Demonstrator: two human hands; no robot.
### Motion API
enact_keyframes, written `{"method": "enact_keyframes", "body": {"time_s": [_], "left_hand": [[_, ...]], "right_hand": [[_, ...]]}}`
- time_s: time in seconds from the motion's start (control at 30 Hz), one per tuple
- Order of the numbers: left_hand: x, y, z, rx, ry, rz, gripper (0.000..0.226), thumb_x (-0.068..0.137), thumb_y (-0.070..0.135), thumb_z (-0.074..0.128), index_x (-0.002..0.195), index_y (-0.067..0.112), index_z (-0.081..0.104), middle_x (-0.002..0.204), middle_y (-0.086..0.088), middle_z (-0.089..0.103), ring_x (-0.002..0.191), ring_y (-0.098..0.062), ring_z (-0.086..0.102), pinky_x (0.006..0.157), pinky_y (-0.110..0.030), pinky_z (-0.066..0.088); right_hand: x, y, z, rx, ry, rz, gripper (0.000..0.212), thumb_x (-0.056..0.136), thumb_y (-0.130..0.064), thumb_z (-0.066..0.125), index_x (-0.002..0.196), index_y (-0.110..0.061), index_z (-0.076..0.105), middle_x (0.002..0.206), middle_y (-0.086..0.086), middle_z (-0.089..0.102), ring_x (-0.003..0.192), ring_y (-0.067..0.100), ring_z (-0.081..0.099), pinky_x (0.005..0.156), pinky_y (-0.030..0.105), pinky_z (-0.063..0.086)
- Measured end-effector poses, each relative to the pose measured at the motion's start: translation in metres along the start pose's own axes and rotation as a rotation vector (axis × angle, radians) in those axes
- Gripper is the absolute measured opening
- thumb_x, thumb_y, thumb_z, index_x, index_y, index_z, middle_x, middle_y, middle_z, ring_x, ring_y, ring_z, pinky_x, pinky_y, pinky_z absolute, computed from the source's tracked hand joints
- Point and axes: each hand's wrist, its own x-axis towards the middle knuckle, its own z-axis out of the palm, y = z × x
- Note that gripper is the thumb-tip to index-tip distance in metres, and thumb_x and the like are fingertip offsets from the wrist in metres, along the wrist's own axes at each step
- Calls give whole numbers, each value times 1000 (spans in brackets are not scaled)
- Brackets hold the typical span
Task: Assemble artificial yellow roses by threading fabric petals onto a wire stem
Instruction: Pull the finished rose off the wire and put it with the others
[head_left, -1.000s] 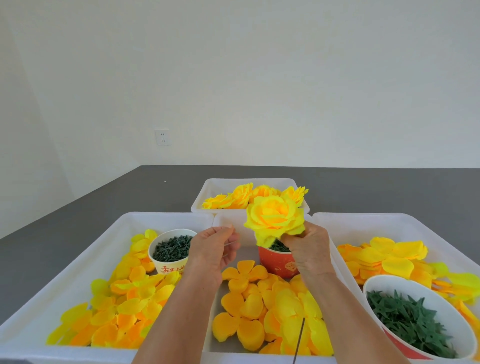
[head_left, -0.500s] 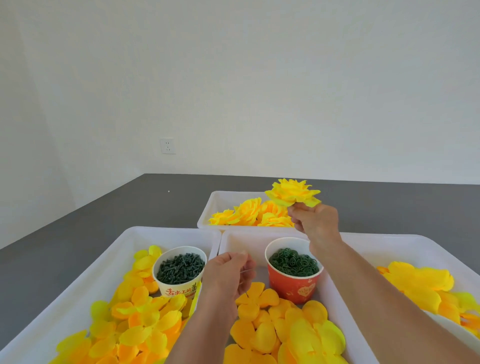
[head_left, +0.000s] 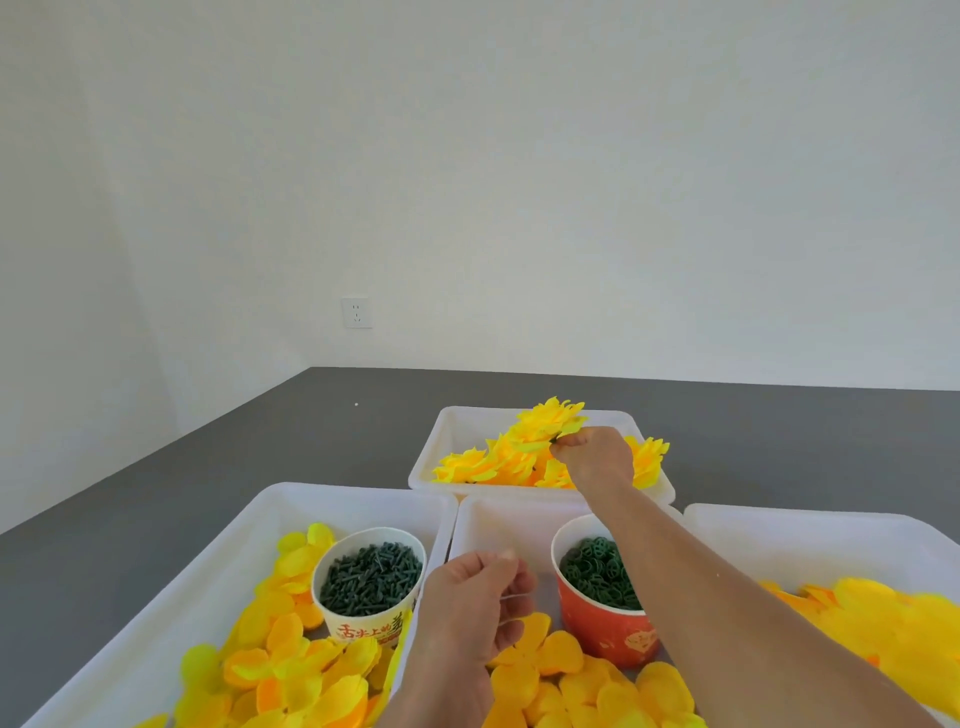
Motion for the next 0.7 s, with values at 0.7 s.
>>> {"method": "enact_keyframes", "body": {"time_s": [0.7], "left_hand": [[-3, -2, -2, 46, -1, 23, 16, 94, 13, 53, 87, 2, 64, 74, -6, 66, 64, -15, 58, 56, -24, 46]], "right_hand": [[-17, 9, -2, -178, 18, -41, 35, 89, -5, 43, 115, -12, 66, 121, 10, 63, 112, 30, 56, 89, 34, 44]]}}
